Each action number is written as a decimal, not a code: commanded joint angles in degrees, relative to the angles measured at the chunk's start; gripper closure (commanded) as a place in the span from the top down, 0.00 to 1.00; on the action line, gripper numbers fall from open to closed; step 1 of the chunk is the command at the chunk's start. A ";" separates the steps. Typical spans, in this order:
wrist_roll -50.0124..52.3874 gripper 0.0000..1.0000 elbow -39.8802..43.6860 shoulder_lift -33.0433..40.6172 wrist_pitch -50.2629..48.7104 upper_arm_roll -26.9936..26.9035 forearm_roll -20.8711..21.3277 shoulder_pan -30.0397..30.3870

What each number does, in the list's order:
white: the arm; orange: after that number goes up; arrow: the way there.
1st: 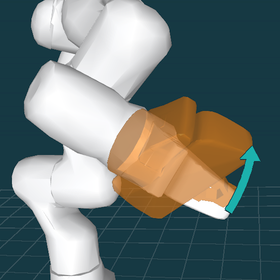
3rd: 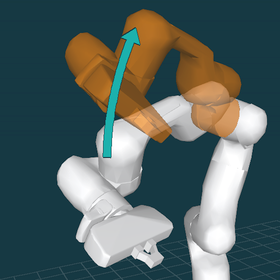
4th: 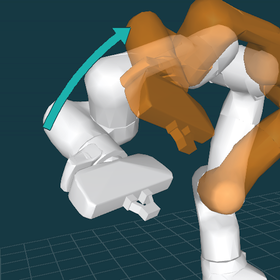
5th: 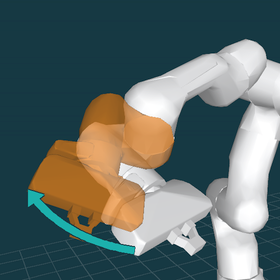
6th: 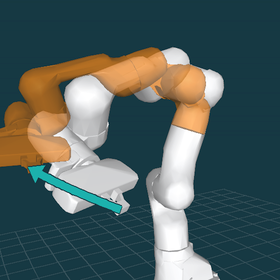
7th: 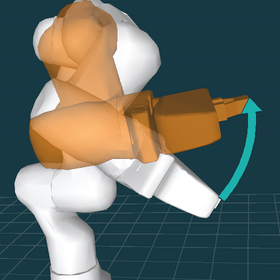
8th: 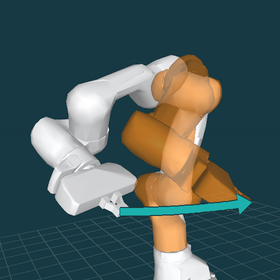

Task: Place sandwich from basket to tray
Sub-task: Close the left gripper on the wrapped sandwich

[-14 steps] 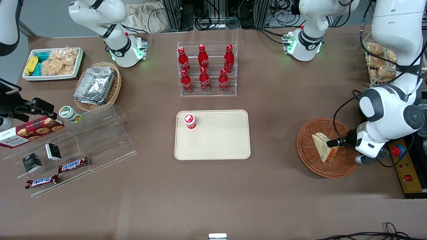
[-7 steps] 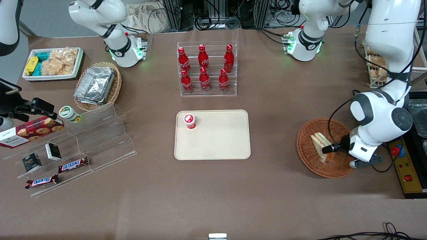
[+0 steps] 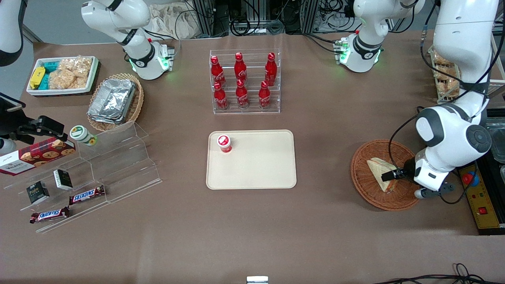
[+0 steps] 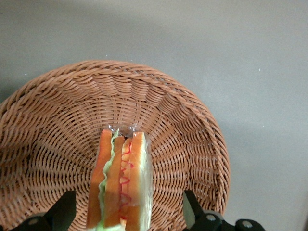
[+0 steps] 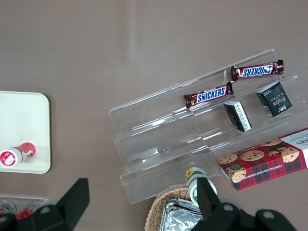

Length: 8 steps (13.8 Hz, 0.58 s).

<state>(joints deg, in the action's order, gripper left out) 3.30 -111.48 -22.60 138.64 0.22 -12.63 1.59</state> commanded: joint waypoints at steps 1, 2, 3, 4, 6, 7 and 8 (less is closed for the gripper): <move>-1.01 1.00 -1.19 -0.25 0.75 -0.31 0.24 -0.19; -1.79 1.00 -1.37 -0.42 0.84 -0.31 0.59 -0.19; -2.15 1.00 -1.54 -0.69 1.10 -0.31 1.20 -0.19; -2.15 1.00 -1.98 -0.78 1.19 -0.39 1.82 -0.10; -2.15 0.83 -3.03 -0.69 2.77 -0.39 2.52 0.08; -2.07 0.62 -3.13 -0.69 2.78 -0.39 2.44 0.16; -1.63 0.44 -3.04 -0.60 2.78 -0.39 2.35 0.16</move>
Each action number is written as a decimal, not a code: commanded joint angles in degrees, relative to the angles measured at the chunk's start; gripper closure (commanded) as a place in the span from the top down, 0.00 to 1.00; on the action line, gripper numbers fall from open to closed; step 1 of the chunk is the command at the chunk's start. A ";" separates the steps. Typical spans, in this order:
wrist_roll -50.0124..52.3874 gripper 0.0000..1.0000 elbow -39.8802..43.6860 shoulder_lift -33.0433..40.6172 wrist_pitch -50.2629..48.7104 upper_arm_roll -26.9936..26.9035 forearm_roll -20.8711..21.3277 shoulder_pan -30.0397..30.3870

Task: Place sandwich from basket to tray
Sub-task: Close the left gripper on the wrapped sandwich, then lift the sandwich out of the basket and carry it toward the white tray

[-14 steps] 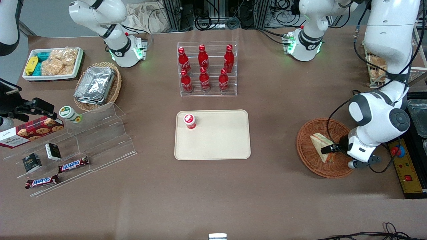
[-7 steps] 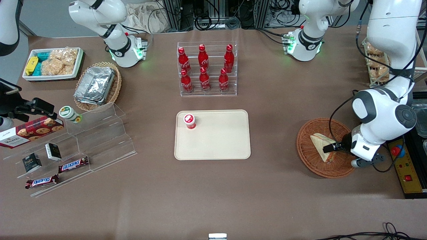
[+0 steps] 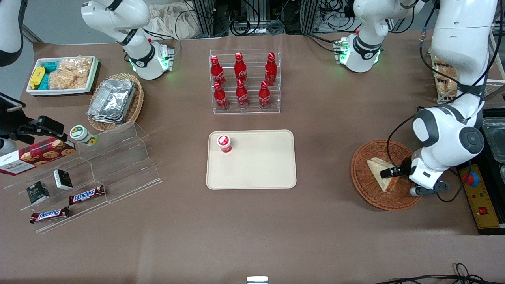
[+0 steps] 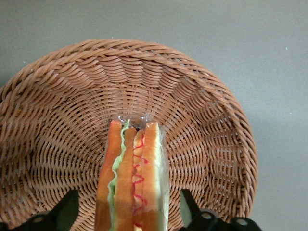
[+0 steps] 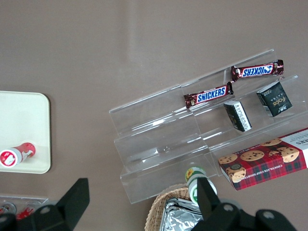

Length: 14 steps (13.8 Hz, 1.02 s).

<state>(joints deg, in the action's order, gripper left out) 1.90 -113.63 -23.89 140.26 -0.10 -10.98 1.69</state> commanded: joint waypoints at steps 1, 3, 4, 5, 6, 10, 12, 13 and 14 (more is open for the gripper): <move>0.38 0.28 -0.72 0.94 1.07 -0.08 0.52 0.07; 2.13 0.00 0.33 2.60 0.19 0.01 0.52 -0.11; 2.40 0.00 0.94 4.01 -1.90 0.01 0.78 -0.20; 2.41 0.00 2.95 5.85 -6.88 0.01 0.87 -0.28; 2.32 0.00 5.84 7.78 -13.28 0.01 1.05 -0.29; 3.80 0.00 21.21 12.89 -41.50 0.71 6.57 -1.86; 7.13 0.00 27.72 13.34 -50.92 1.32 8.34 -4.40; 10.37 0.00 30.89 13.60 -55.05 1.85 9.30 -6.59; 15.10 0.00 32.83 13.69 -57.27 2.46 9.66 -9.40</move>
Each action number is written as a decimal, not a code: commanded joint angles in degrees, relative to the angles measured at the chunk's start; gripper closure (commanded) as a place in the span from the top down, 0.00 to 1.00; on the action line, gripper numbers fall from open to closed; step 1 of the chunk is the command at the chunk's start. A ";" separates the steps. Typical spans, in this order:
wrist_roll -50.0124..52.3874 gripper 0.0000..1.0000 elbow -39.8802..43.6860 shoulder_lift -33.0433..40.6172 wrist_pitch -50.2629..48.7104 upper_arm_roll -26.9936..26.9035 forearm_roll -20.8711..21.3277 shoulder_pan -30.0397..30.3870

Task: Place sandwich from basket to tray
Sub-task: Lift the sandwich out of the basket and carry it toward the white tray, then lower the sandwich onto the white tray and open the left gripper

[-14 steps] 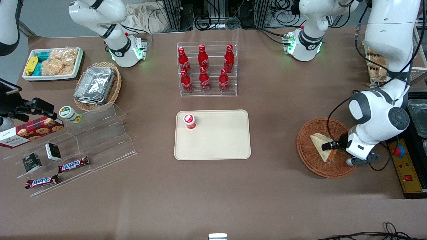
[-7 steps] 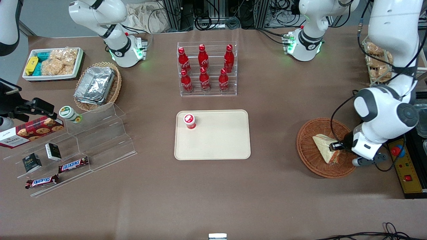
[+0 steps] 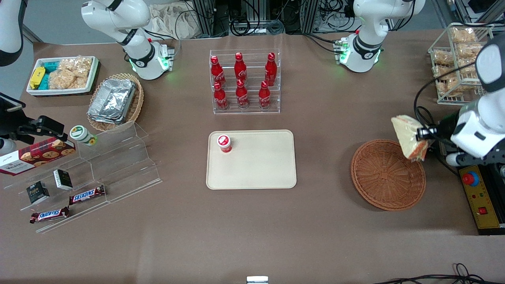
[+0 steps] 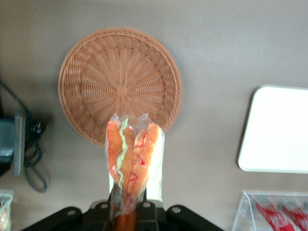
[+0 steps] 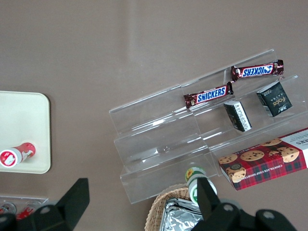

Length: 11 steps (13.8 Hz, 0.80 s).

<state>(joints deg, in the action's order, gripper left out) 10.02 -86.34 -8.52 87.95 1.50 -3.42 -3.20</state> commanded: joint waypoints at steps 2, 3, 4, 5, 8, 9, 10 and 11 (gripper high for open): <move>17.70 0.00 6.54 -1.68 -5.68 1.31 2.10 -11.52; 22.97 0.00 6.62 -2.03 -5.60 1.31 2.01 -15.48; 26.94 0.00 6.54 -2.55 -4.90 1.22 2.01 -18.65; 29.76 0.00 6.54 -4.04 -4.11 1.22 2.10 -21.55; 36.89 0.00 5.66 -10.79 6.40 1.22 2.01 -27.11; 38.22 0.00 5.22 -13.86 9.92 1.22 1.75 -28.08; 38.84 0.00 5.13 -16.85 12.66 1.22 1.57 -28.78; 39.02 0.00 5.13 -19.84 15.21 1.22 1.40 -29.05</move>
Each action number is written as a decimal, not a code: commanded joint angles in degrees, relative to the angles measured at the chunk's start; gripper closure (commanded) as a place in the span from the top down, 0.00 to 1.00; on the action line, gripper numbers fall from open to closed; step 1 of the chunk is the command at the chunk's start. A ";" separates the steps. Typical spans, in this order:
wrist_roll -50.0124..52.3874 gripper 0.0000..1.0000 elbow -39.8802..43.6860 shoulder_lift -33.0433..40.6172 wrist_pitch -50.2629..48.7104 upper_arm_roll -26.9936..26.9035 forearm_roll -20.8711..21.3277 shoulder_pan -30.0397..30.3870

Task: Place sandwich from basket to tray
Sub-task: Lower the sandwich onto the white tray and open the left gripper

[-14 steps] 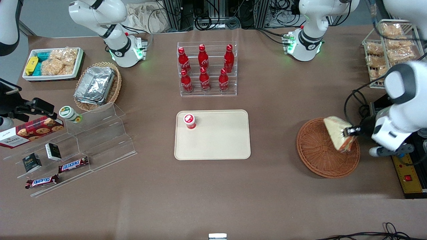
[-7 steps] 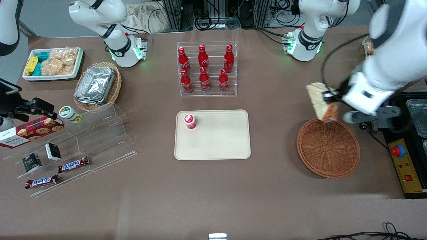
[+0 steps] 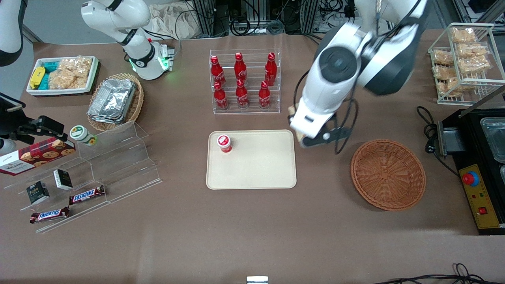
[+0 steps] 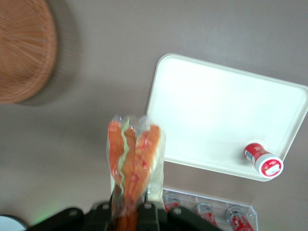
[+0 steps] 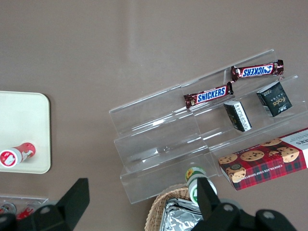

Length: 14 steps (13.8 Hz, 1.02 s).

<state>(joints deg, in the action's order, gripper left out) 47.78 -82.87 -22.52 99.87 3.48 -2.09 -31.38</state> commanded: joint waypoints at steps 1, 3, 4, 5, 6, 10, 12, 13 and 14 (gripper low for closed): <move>1.26 0.00 1.66 -8.65 5.92 -0.67 -0.19 -0.88; 1.26 0.00 1.40 -13.23 11.19 -0.76 -0.19 -0.88; 1.26 0.00 1.22 -15.08 13.83 -0.67 -0.19 -0.88; 1.26 0.00 0.96 -16.58 16.04 -0.67 -0.19 -0.88; 1.26 0.00 0.78 -17.81 17.97 -0.76 -0.19 -0.96; 1.26 0.50 0.34 -19.58 21.24 -0.76 -0.11 -1.75; 1.70 1.00 0.43 -19.14 21.07 -0.76 -0.11 -1.84; 3.62 1.00 0.60 -18.27 20.46 -0.85 0.68 -1.84; 5.73 1.00 0.26 -15.65 19.58 -0.93 0.95 -1.76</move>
<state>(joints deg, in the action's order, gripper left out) 49.80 -82.35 -41.98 120.99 3.28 -2.12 -32.54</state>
